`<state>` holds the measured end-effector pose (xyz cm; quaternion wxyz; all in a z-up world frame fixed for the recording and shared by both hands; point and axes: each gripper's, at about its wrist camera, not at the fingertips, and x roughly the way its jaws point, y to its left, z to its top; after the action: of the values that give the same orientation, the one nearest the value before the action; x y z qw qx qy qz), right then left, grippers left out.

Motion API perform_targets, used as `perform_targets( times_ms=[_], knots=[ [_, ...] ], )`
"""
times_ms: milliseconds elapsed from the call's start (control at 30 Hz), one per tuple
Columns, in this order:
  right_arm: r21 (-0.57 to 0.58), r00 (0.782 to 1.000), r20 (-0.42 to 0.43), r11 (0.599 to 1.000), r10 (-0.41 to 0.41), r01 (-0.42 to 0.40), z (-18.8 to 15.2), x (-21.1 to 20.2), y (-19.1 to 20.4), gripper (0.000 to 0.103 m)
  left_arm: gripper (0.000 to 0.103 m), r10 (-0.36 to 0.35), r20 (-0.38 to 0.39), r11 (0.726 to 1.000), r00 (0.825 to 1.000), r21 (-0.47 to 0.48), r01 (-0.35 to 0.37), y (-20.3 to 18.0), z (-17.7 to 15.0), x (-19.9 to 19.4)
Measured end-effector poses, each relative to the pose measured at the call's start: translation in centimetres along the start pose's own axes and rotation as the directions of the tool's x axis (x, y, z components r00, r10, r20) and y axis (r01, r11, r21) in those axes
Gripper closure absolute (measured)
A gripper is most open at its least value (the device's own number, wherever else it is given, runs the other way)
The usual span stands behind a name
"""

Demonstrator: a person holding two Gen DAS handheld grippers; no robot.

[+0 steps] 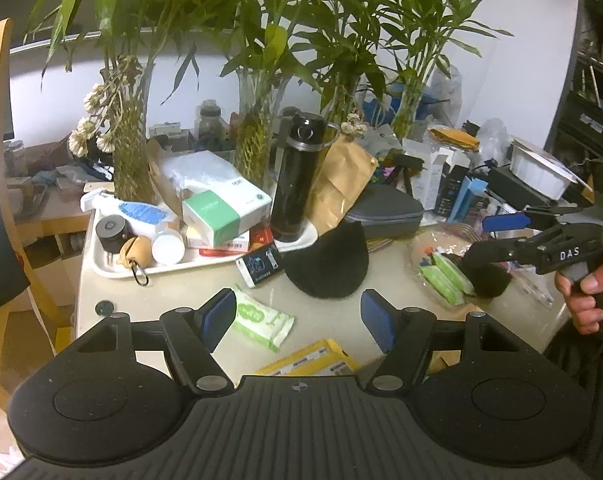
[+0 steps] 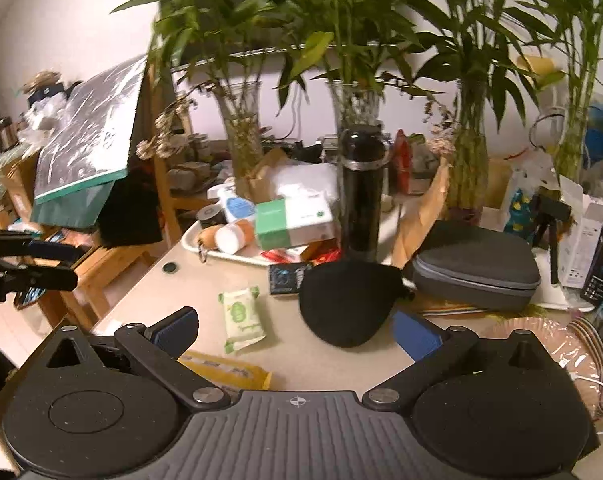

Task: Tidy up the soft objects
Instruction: 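Move the right gripper to the black foam pad while the left approaches the green wipes packet, then close the right gripper on the black half-round foam pad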

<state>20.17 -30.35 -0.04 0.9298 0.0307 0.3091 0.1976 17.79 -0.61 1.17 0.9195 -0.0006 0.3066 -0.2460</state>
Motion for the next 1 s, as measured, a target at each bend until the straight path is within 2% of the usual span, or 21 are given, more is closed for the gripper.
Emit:
perform_targets(
  times_ms=[233,500,633,767,1000],
  knots=[
    [0.035,1.000,0.004,0.999,-0.017,0.017,0.2,2.2,-1.7,0.000,0.035,0.009,-0.003,1.000,1.000,-0.002,-0.009,1.2,1.0,2.3],
    [0.043,0.999,0.001,0.998,-0.040,0.040,-0.4,6.4,-3.4,0.000,0.035,0.053,-0.035,0.998,0.998,-0.024,-0.054,3.2,1.0,5.0],
    [0.073,0.999,0.025,0.997,-0.040,0.038,0.0,8.1,-4.4,0.000,0.035,0.062,-0.066,0.996,0.996,-0.055,-0.065,4.1,0.5,5.4],
    [0.110,0.997,0.035,0.992,-0.073,0.068,0.4,9.1,-5.3,0.000,0.035,0.068,-0.084,0.993,0.994,-0.093,-0.076,4.8,0.6,5.2],
    [0.063,0.994,0.032,0.992,-0.109,0.107,0.3,9.5,-5.4,0.000,0.035,0.043,-0.084,0.979,0.996,-0.193,-0.059,5.7,1.3,5.2]
  ],
)
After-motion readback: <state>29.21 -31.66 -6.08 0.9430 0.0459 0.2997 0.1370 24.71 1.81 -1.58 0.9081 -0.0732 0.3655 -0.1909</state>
